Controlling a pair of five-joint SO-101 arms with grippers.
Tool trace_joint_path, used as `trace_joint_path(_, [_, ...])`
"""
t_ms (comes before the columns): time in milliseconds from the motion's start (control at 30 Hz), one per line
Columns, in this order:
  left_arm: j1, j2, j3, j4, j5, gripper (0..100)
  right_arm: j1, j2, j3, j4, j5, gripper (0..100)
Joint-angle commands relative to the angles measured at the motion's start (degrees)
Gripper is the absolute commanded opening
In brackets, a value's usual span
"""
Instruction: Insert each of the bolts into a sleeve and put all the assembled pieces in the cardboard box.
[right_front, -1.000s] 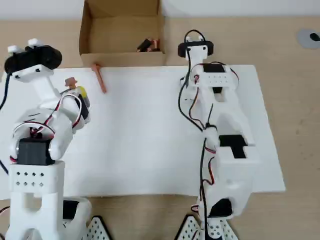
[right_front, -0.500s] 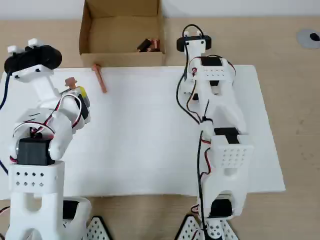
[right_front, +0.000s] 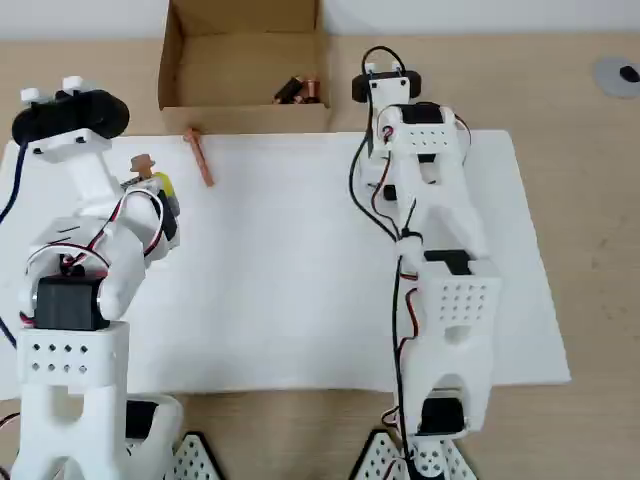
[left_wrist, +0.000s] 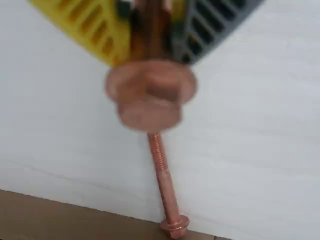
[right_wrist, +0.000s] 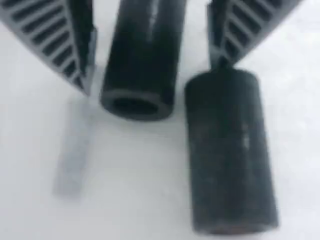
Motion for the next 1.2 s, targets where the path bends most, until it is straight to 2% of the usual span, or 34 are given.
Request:
trace_joint_path(0, [0.44,-1.45,-0.88,-0.62,-0.26,0,1.01,0.57,-1.54,2.9,0.35,18.8])
trace_joint_path(133, [0.44,-1.45,-1.32,0.62,-0.26,0,0.92,1.19,-3.3,5.19,0.35,16.7])
trace_joint_path(300, [0.44,-1.54,-1.58,0.62,-0.26,0,0.92,1.27,-4.26,5.54,0.35,1.2])
trace_joint_path(667, [0.44,-1.54,-2.2,2.9,-0.35,0,0.57,0.48,-6.2,7.03,0.35,1.0])
trace_joint_path(1033, [0.44,-1.54,-2.2,2.55,-0.09,0,-4.18,-6.11,-32.92,26.81,0.35,1.0])
trace_joint_path(1167, [0.44,-1.54,-2.2,2.64,-0.09,0,-7.52,-11.47,-39.43,27.08,0.26,1.0])
